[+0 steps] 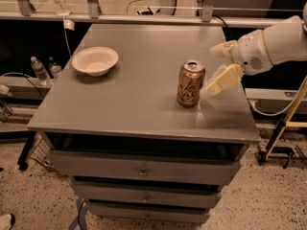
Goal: Knock orange can over
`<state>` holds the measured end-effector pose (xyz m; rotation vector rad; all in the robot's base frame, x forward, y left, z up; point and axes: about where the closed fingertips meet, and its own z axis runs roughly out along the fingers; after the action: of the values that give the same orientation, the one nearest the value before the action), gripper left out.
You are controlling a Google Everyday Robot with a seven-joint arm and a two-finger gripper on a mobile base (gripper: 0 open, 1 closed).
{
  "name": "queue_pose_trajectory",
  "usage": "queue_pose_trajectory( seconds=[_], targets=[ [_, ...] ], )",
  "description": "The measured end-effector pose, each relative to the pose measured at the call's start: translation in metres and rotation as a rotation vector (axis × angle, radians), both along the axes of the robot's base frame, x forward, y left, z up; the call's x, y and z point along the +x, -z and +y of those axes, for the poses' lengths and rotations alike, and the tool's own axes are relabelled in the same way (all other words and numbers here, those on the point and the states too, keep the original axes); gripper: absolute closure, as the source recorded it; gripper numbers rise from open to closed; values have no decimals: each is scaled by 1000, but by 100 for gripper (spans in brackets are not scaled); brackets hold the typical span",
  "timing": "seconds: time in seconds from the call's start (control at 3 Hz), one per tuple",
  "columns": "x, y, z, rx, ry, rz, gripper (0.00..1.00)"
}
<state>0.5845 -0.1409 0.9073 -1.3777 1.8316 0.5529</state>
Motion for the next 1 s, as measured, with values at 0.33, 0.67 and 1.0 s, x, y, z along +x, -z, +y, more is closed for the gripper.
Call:
queue_pose_trajectory(
  seconds=[0.33, 0.67, 1.0],
  targets=[
    [-3, 1, 13, 10, -45, 24, 0],
    [-6, 4, 24, 22, -89, 48, 0],
    [-8, 7, 34, 48, -118, 65, 0]
  ],
)
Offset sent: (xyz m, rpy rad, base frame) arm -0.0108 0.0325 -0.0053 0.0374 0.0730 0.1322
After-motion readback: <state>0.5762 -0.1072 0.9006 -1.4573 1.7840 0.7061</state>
